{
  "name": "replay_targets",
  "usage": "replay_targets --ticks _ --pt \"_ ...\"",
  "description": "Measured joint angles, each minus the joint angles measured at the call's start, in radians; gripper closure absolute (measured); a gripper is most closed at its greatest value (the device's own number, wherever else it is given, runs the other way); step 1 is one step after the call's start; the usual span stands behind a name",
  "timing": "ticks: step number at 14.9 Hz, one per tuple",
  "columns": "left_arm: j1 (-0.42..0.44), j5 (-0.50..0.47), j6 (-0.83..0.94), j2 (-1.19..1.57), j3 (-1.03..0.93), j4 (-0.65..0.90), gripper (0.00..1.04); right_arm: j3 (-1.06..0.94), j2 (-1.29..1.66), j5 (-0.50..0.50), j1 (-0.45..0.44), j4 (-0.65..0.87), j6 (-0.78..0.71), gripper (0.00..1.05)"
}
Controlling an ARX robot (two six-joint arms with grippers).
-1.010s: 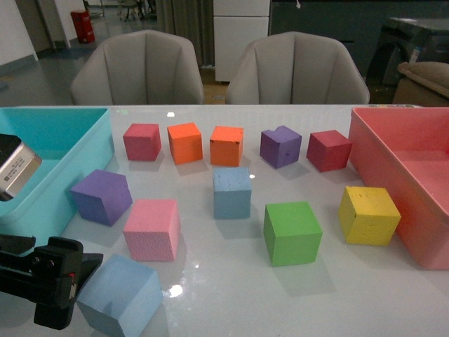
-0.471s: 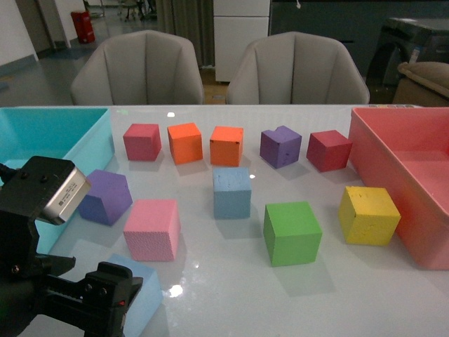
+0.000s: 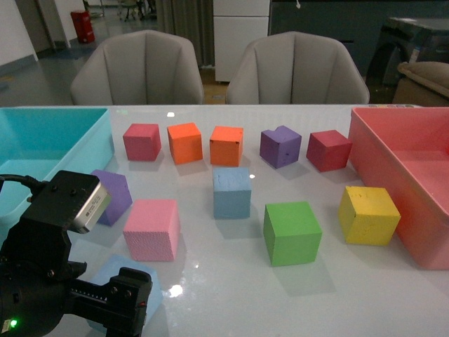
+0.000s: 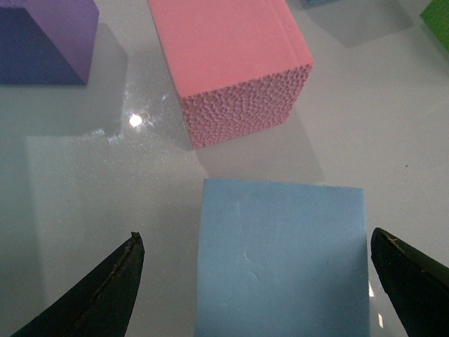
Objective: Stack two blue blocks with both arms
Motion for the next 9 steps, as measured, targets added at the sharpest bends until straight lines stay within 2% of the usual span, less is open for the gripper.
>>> replay_targets --ticks 8,9 --pt "-0.038 -0.016 -0.006 0.167 0.036 0.062 0.07 0.000 0.000 0.000 0.000 0.000 0.000 0.06" --pt "-0.037 -0.019 0.005 0.181 0.042 0.063 0.10 0.000 0.000 0.000 0.000 0.000 0.000 0.06"
